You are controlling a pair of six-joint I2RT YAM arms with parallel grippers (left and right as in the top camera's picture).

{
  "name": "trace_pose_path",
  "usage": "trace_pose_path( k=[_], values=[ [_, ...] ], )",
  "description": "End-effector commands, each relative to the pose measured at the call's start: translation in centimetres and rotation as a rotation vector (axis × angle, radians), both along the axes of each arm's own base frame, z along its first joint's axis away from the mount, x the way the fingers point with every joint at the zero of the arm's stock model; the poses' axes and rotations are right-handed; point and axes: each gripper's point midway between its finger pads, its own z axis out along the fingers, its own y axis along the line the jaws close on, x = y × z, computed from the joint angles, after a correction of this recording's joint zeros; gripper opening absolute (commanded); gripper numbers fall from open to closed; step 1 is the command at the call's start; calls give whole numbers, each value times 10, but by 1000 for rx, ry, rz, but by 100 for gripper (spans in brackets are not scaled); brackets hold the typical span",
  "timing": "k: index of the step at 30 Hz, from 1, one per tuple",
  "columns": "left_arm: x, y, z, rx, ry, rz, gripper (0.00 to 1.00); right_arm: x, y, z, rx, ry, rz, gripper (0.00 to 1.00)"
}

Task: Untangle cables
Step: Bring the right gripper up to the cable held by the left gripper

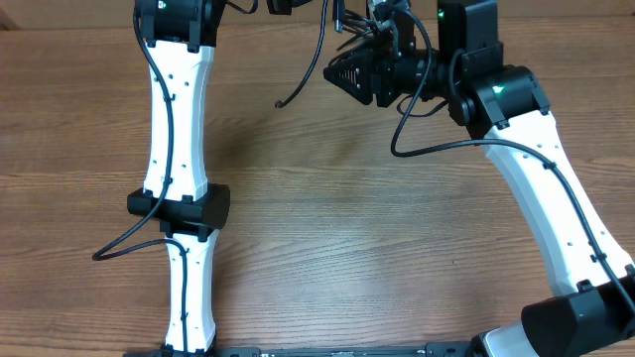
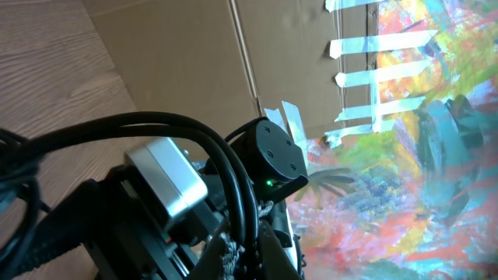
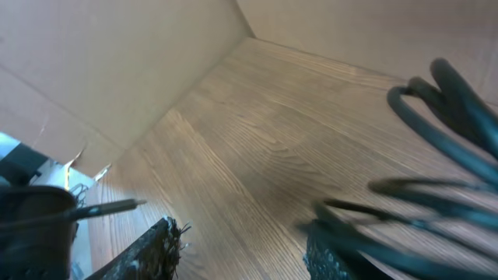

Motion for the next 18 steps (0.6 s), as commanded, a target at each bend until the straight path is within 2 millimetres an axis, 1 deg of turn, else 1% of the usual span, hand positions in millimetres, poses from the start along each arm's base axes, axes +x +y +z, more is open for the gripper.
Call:
trace_pose_path(
  k=[1, 2, 5, 7, 8, 12, 15, 18],
  values=[
    [-6, 1, 3, -3, -13, -20, 4, 14, -7, 3, -13, -2, -85, 50],
    [-6, 1, 4, -4, -14, -20, 4, 16, -8, 2, -19, -3, -95, 51],
    [-2, 5, 8, -12, -65, 0, 4, 19, -10, 0, -28, -7, -111, 57],
    [8, 9, 12, -18, -101, 53, 4, 23, -12, 2, -29, -17, -127, 60],
    [16, 13, 13, -18, -106, 102, 4, 26, -13, 3, -24, -13, -150, 61],
    [50, 28, 12, -13, -98, 290, 4, 46, -25, 10, 17, 20, -308, 60],
    [63, 34, 10, -5, -97, 362, 4, 57, -30, 19, 76, 41, -397, 60],
    [68, 36, 10, -2, -91, 394, 4, 65, -31, 30, 144, 50, -441, 57]
  ],
)
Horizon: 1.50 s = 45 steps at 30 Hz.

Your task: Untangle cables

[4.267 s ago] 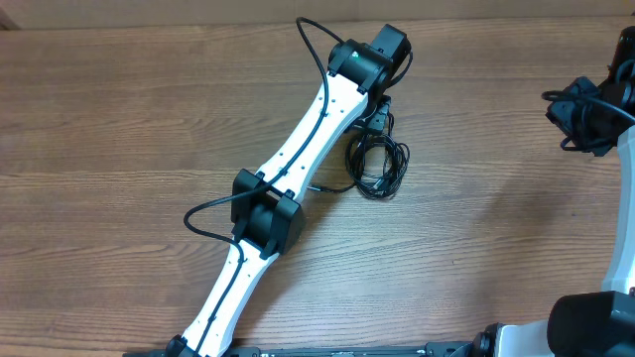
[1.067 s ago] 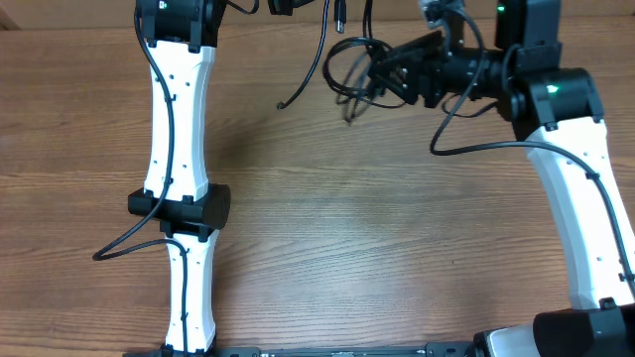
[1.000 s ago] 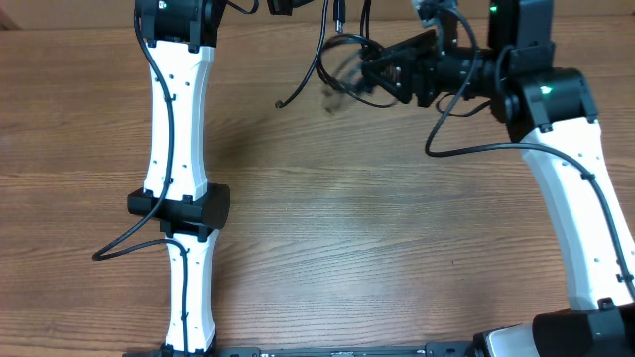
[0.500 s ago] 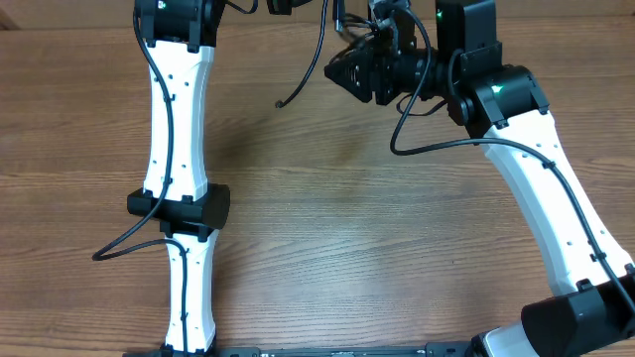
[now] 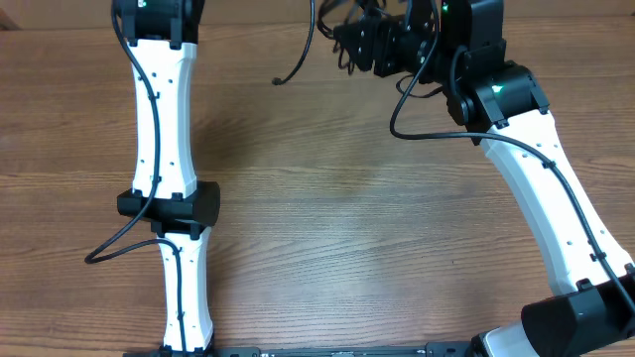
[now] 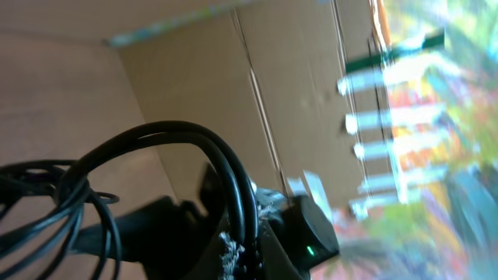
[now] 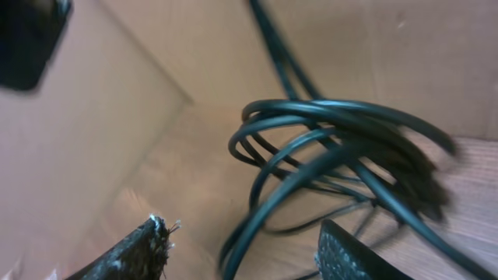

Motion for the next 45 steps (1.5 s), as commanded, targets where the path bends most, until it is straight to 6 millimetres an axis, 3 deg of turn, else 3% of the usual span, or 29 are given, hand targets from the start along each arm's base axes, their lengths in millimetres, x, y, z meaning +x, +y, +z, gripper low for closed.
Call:
trace_pose_path(
  k=[1, 5, 10, 17, 18, 19, 20, 22, 25, 31, 35, 41, 45],
  values=[
    [13, 5, 5, 2, -38, 97, 4, 17, -6, 11, 110, 52, -120, 56],
    [13, 4, 5, -3, -15, 100, 4, 26, 10, 7, 172, 77, -116, 55],
    [15, 5, 5, -9, 6, 111, 4, 33, 36, -19, 157, 107, -95, 54],
    [14, 6, 10, -18, 21, 121, 4, 42, 39, -26, 147, 95, -126, 53],
    [12, 6, 12, -19, 14, 121, 4, 42, 39, -26, 148, 92, -126, 41],
    [11, 6, 14, -20, 7, 121, 4, 42, 39, -25, 149, 90, -125, 13],
    [9, 7, 17, -21, 0, 121, 4, 42, 39, -25, 148, 90, -125, 4],
    [7, 12, 21, -22, -15, 120, 4, 42, 34, -28, 120, 82, -123, 4],
    [7, 42, 25, -16, -48, 133, 4, 42, 6, -33, 54, 92, -151, 4],
    [6, 132, 26, 48, -151, 237, 4, 39, -103, -33, -27, 158, -328, 4],
    [-2, 178, 15, 99, -138, 320, 4, 28, -157, -33, -89, 179, -404, 4],
    [-23, 231, -11, 183, -52, 451, 4, 11, -209, -41, -165, 222, -477, 4],
    [-34, 251, -30, 262, -8, 521, 4, 4, -241, -54, -238, 275, -589, 4]
  ],
)
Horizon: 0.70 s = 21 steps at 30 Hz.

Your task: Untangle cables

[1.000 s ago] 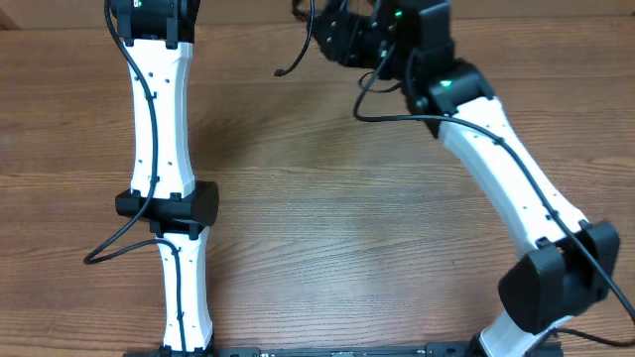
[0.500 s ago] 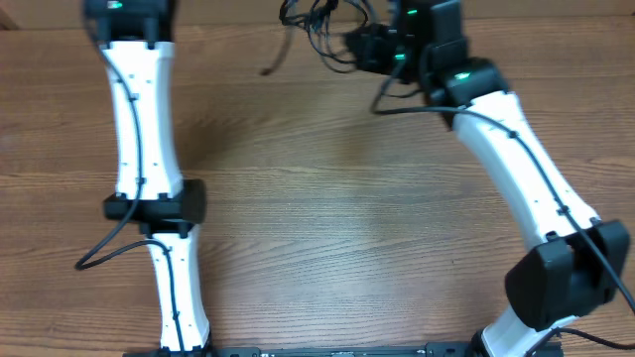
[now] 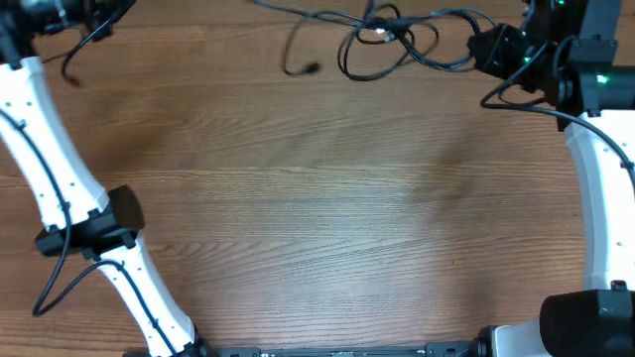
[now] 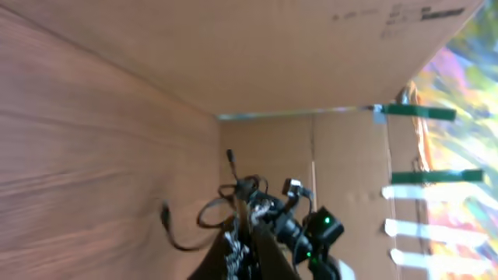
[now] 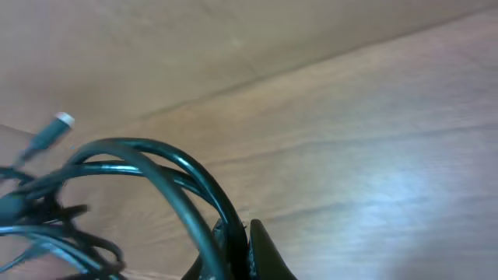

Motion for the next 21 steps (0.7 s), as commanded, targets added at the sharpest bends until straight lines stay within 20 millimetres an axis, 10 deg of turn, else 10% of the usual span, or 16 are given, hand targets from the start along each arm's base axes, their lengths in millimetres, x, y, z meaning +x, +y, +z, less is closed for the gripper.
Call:
trace_pose_path(
  k=[1, 6, 14, 21],
  values=[
    [-18, 23, 9, 202, -138, 86, 4, -2, -48, 3, -138, 0, -141, 4],
    [-21, 12, -22, 341, -66, 84, 4, -10, -36, -6, -155, 37, -88, 4],
    [-14, -90, -48, 603, -167, -115, 10, -27, -7, -23, -160, 126, -9, 4],
    [-8, -129, -79, 1008, -140, -45, 9, -45, 26, -50, -163, 223, 70, 4]
  ],
)
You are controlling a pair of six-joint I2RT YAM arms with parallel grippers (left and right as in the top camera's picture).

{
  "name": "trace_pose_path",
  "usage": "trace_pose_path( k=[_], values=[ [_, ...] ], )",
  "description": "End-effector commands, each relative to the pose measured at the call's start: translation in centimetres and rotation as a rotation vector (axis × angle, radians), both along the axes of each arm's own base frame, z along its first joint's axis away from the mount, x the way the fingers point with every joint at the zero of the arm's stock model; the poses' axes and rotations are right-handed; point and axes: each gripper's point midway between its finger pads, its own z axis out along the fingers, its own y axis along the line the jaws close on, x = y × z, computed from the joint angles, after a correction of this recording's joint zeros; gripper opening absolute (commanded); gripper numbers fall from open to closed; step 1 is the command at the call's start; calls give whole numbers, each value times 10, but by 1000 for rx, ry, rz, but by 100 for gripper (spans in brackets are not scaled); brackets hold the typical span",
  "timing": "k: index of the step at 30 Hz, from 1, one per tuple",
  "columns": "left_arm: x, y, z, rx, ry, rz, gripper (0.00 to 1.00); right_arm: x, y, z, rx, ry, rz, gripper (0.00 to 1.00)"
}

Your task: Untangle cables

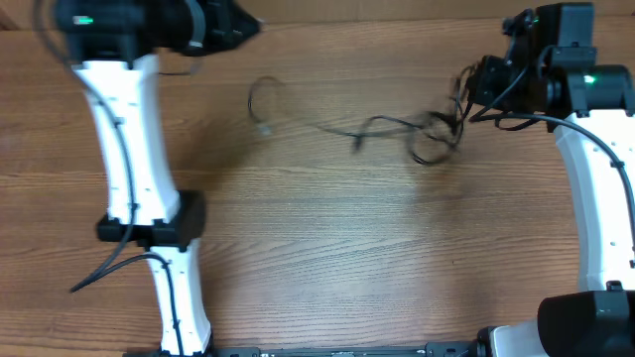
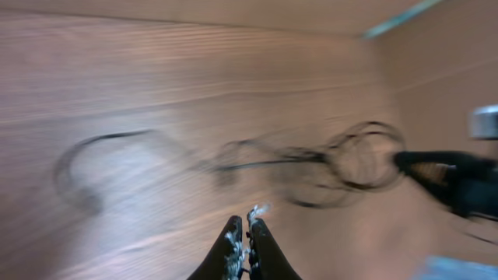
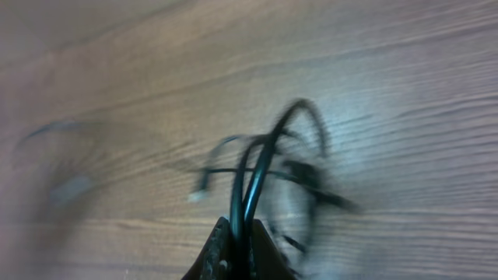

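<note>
Black cables [image 1: 397,126] lie strung out across the far half of the wooden table. A thin loop [image 1: 260,104] is at their left end and a knotted bunch [image 1: 442,134] at their right. My right gripper [image 1: 466,91] is shut on two strands of the bunch; in the right wrist view the strands [image 3: 257,167] rise from the gripper [image 3: 243,233]. My left gripper [image 1: 248,25] hangs at the far left, clear of the loop. In the left wrist view it [image 2: 247,222] is shut with nothing seen between its fingers, and the blurred cables [image 2: 311,163] lie ahead of it.
The wooden table [image 1: 327,258] stretches bare toward the front. A cardboard wall [image 1: 347,10] runs along the far edge. The left arm's white links [image 1: 129,149] stand over the left side and the right arm's [image 1: 595,198] over the right.
The cables were bunched at the far edge; now they lie strung out nearer the table's middle. My left gripper has come in from the far left corner. My right gripper still grips the bunch.
Both grippers were close together at the far centre, the left shut on the cable bundle, the right open beside it. Then they stood far apart, the right shut on the bundle. Now the cables lie stretched out with the left gripper clear of them.
</note>
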Motion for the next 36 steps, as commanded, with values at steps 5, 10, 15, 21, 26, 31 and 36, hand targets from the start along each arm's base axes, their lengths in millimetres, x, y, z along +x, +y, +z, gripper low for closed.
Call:
trace_pose_path(
  k=[5, 10, 15, 21, 26, 31, 36],
  values=[
    [8, 22, -6, 347, -88, 233, 100, -8, 4, -27, -87, 58, -72, 79],
    [5, 12, -5, 309, -79, 194, 100, -17, -38, -55, -219, 123, -281, 100],
    [3, 5, -5, 275, -72, 165, 100, -40, -60, -103, -170, 252, -460, 100],
    [1, -1, -5, 258, -67, 144, 100, -67, -34, -162, -30, 381, -405, 100],
    [0, -4, -8, 247, -52, 128, 100, -91, -39, -196, 42, 471, -627, 100],
    [0, -10, -24, 254, 5, 106, 100, -85, -7, -204, 252, 493, -618, 100],
    [0, -12, -49, 282, 86, 91, 88, -48, 28, -178, 471, 380, -463, 100]
  ],
)
